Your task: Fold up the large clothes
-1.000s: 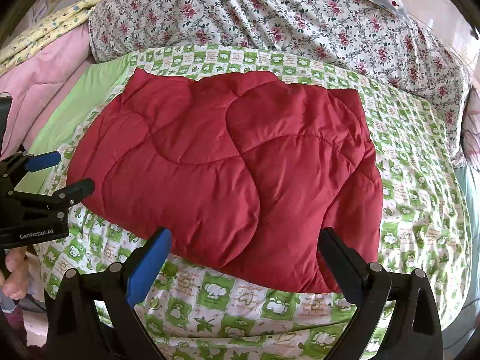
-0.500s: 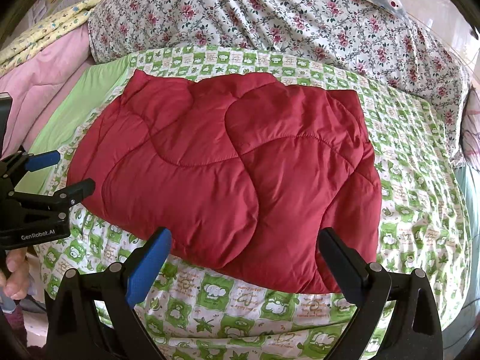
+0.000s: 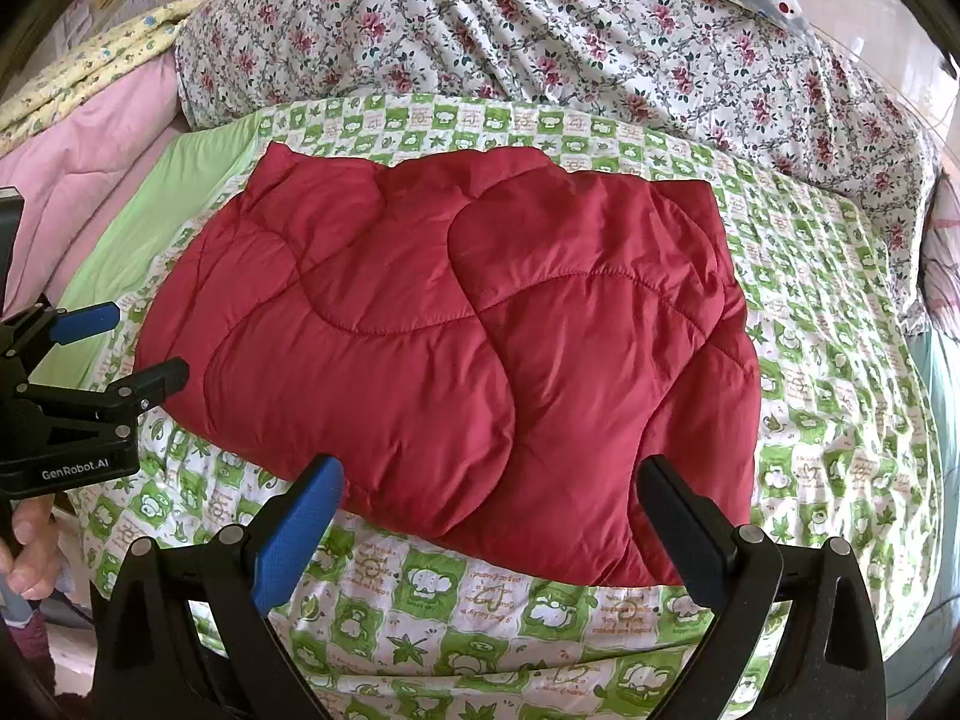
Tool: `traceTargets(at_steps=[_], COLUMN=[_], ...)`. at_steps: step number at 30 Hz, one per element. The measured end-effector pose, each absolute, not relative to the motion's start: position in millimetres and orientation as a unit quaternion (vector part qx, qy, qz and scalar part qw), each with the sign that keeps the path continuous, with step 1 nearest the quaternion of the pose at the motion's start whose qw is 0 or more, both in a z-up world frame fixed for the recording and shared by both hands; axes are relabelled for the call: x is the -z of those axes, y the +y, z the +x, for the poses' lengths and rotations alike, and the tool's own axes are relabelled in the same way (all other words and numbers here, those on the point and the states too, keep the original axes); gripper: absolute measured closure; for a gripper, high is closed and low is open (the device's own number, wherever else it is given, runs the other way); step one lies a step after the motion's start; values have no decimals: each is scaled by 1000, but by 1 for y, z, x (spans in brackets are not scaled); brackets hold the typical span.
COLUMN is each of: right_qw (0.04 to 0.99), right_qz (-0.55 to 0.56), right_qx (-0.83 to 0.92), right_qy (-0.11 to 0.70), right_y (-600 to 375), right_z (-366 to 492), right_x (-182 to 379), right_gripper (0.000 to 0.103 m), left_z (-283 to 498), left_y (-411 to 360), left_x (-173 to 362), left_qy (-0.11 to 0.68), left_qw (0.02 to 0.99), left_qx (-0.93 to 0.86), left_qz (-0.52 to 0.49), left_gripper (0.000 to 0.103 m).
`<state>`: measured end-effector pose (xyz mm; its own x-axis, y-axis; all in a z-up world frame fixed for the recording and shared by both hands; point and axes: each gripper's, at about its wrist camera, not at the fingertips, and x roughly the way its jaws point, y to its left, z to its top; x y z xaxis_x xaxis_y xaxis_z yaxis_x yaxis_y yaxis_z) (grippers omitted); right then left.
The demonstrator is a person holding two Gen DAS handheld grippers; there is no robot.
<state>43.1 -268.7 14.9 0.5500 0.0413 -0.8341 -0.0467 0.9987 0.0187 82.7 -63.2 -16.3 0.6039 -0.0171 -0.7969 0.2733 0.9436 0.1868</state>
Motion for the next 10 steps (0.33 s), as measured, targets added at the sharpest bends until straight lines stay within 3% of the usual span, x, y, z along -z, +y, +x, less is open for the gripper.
traceTargets(at_steps=[10], right_qw=[881], right_qz=[6], right_qx=[-18], right_qy=[472], right_y=[-274], right_z=[44], right_x=[-16], right_gripper=[4], left_z=[87], left_y=[-58], left_x=[16], left_qy=[438], left_qw=[885], left_qx=[77], left_qz=[140], left_gripper=[12])
